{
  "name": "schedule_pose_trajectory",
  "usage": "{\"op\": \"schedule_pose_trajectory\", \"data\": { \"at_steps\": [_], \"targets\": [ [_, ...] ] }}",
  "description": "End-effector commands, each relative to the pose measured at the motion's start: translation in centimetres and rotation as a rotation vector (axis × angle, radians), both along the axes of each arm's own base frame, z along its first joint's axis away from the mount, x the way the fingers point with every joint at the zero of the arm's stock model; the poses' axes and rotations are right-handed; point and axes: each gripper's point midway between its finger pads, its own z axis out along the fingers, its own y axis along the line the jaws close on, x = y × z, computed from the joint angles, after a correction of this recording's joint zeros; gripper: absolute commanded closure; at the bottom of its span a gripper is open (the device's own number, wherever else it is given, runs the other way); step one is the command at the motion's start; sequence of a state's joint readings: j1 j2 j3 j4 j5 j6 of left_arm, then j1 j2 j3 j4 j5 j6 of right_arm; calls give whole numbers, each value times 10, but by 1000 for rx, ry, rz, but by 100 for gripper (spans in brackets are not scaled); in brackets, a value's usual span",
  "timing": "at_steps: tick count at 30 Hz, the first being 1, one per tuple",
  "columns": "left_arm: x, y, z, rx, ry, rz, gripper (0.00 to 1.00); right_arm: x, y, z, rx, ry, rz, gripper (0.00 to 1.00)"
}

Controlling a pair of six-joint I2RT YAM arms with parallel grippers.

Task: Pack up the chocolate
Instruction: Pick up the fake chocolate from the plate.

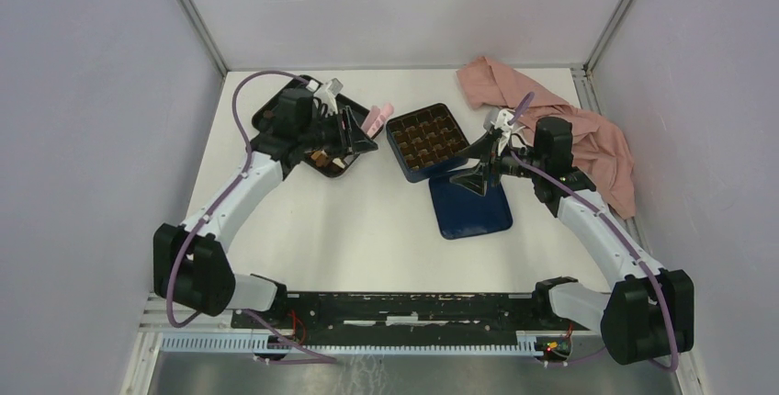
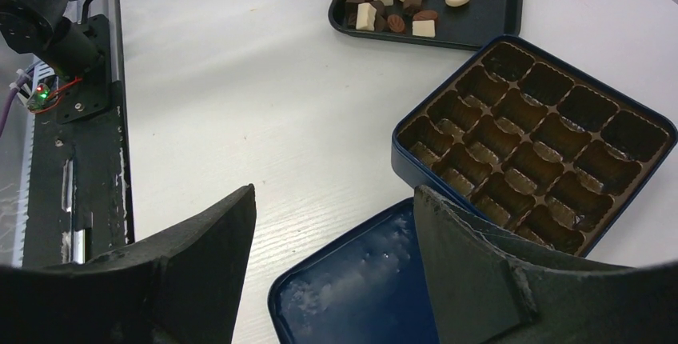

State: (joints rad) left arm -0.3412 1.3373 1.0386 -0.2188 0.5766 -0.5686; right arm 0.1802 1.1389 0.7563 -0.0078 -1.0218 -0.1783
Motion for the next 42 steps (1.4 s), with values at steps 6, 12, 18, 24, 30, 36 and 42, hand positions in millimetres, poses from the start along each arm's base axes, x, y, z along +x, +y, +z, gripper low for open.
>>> {"op": "schedule_pose_trajectory", "data": {
  "at_steps": [6,12,18,24,30,36,42],
  "targets": [
    [16,67,-49,428,138,20,54,10,-3,12,-25,-69,-20,23],
    [41,95,-66,590,170,76,54,14,-4,5,-54,-76,-32,23],
    [71,112,-77,675,208,106,54,13,-2,4,-63,-78,-24,23],
    [99,117,-82,715,230,112,54,12,0,3,-73,-89,-18,23],
    [116,112,-91,720,257,87,54,12,2,3,-83,-94,-15,23],
    [123,115,-111,755,298,69,54,12,3,1,-92,-96,-10,23],
    [126,120,-123,787,323,69,54,11,4,-1,-97,-93,-6,23]
  ]
}}
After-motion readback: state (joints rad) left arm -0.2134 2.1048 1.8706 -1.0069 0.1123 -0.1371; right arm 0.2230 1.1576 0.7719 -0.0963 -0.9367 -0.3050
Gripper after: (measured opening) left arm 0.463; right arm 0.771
